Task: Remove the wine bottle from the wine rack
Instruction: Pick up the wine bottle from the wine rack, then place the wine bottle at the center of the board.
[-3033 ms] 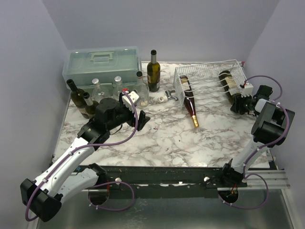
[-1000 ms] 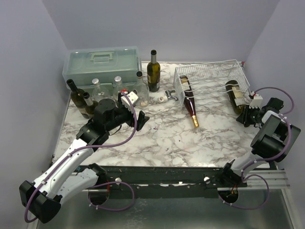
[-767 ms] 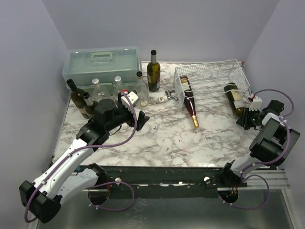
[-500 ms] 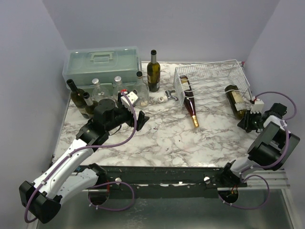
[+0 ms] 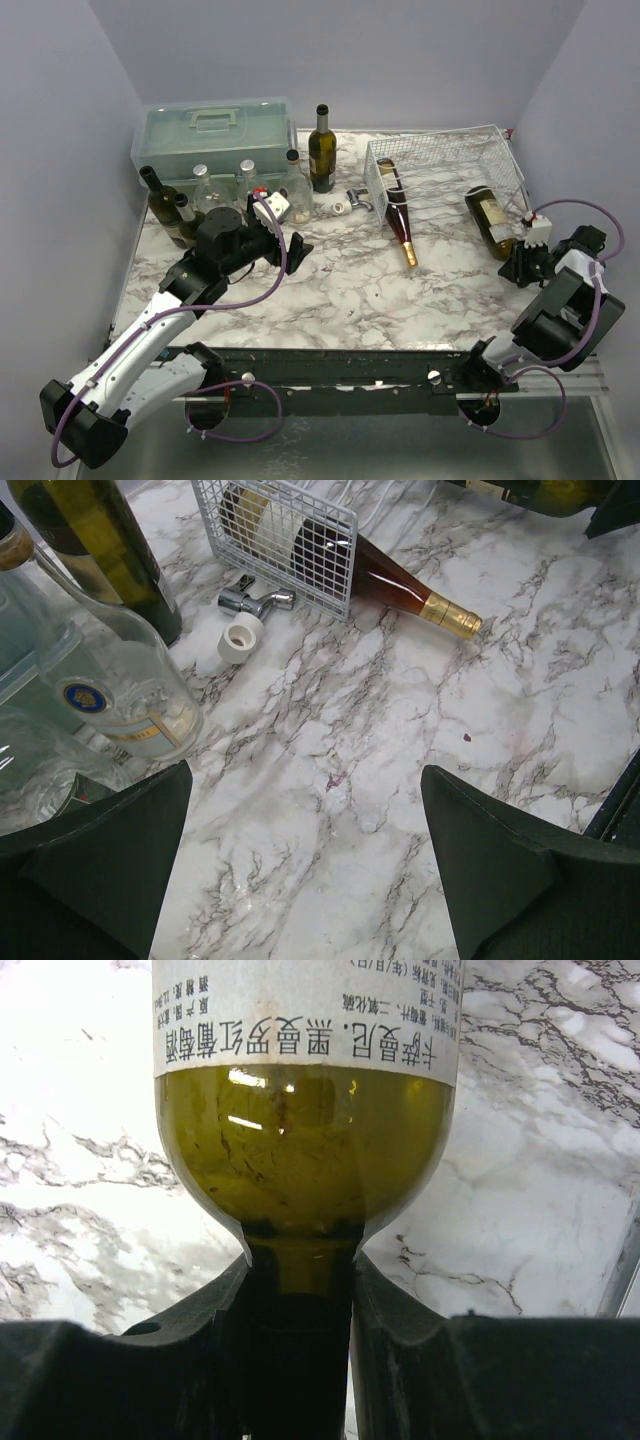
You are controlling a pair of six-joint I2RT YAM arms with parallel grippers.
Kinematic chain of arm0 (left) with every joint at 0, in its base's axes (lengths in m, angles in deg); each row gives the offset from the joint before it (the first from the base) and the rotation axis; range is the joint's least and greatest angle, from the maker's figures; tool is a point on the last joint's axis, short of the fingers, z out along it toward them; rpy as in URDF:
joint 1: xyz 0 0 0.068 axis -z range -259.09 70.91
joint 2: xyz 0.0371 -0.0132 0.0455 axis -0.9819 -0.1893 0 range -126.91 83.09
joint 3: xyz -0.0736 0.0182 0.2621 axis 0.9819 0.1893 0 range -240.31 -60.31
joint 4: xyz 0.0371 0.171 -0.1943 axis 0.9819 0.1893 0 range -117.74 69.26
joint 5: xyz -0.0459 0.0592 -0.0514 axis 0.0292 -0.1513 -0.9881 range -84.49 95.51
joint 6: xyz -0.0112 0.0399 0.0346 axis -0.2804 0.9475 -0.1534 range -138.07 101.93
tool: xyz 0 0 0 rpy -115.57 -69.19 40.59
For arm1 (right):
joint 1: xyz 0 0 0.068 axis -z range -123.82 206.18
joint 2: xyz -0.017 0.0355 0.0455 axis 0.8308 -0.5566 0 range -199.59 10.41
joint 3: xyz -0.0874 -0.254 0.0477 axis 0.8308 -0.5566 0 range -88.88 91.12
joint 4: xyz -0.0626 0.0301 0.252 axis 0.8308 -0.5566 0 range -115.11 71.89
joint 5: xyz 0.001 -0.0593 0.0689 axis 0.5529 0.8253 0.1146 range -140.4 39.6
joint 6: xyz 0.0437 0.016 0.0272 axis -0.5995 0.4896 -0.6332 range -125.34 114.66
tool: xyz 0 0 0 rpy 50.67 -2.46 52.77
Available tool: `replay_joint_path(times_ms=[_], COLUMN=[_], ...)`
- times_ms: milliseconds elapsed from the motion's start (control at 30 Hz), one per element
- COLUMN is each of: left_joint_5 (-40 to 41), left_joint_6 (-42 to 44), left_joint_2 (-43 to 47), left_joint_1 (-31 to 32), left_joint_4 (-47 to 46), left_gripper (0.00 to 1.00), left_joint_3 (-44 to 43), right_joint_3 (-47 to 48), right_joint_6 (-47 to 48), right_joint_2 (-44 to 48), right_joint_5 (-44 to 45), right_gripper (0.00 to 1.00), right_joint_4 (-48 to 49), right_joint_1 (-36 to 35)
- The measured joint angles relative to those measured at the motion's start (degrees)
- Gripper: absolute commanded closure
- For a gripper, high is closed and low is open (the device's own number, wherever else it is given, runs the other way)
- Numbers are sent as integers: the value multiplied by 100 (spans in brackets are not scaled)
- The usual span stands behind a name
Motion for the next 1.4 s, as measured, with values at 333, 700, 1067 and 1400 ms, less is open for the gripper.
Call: replay_joint_path(times_ms=[333, 700, 1067, 1400], left_joint_5=[0, 0, 0, 0], left_joint_6=[0, 4, 20, 20], left_joint_2=[11, 11, 11, 11], left_joint_1=[0, 0, 0, 0], left_joint_4=[0, 0, 0, 0], left_gripper=[1, 1, 1, 1], left_joint_3=[0, 0, 2, 2], right_joint_3=[-42, -92, -46, 562], right_joint_6=[614, 1224, 2055, 2806], right_joint_2=[262, 713, 1198, 1674], right_joint_5=[-20, -11, 2, 46], right_gripper=[100, 100, 100, 100], right_joint_4=[-597, -1274, -2214, -3163], right_joint_1=[79, 87, 87, 87])
